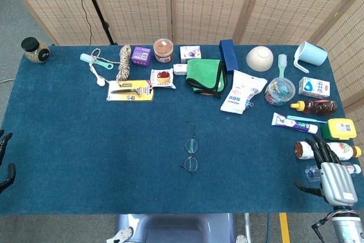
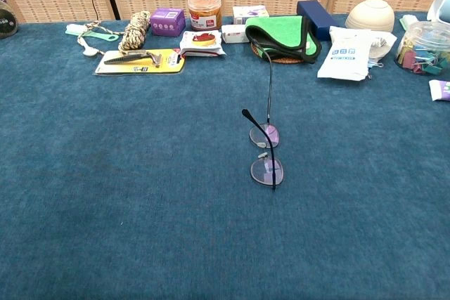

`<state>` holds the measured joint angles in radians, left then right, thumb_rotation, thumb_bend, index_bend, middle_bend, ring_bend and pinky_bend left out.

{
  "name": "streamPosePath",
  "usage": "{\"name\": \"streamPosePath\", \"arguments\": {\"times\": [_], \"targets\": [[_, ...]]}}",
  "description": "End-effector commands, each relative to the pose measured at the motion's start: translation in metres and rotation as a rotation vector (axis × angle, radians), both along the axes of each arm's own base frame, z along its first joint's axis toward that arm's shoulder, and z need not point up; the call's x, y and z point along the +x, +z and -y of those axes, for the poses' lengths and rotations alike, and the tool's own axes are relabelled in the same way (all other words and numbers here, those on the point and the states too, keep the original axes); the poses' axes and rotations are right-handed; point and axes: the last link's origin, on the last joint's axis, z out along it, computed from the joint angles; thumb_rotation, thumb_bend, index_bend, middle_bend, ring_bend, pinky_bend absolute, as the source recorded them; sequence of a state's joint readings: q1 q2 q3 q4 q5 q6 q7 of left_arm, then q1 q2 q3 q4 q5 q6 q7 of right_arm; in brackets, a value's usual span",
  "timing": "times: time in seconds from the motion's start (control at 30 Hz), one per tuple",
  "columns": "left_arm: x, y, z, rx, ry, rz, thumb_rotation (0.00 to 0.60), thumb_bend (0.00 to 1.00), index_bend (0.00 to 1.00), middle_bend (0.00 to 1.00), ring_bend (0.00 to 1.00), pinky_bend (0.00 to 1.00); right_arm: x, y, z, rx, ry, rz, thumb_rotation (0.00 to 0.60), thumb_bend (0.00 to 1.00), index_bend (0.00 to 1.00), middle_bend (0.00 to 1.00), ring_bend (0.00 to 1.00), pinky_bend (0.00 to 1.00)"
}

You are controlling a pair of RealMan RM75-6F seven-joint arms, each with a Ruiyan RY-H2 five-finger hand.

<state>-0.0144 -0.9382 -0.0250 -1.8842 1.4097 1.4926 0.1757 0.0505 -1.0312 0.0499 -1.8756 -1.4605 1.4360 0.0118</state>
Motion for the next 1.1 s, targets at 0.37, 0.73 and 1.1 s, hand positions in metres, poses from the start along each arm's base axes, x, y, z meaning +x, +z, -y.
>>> {"name": "streamPosePath", "arguments": {"times": [0.37, 0.73, 1.1], "targets": [[-0.002, -0.004, -0.002, -0.015, 0.003, 0.000, 0.600, 0.58, 0.03, 0.00, 0.00, 0.00, 0.000, -0.001, 0.001, 0.006, -0.008, -0.008, 0.600, 0.00, 0.02, 0.00, 0.02, 0.14], [-0.002, -0.003, -0.004, -0.007, -0.001, -0.002, 0.600, 0.58, 0.03, 0.00, 0.00, 0.00, 0.002, -0.003, 0.002, 0.010, -0.006, 0.012, 0.600, 0.00, 0.02, 0.00, 0.02, 0.14], [-0.001, -0.002, -0.006, -0.002, -0.008, -0.009, 0.600, 0.58, 0.03, 0.00, 0.00, 0.00, 0.009, -0.009, 0.011, 0.062, 0.012, 0.173, 0.600, 0.00, 0.02, 0.00, 0.00, 0.13]]}}
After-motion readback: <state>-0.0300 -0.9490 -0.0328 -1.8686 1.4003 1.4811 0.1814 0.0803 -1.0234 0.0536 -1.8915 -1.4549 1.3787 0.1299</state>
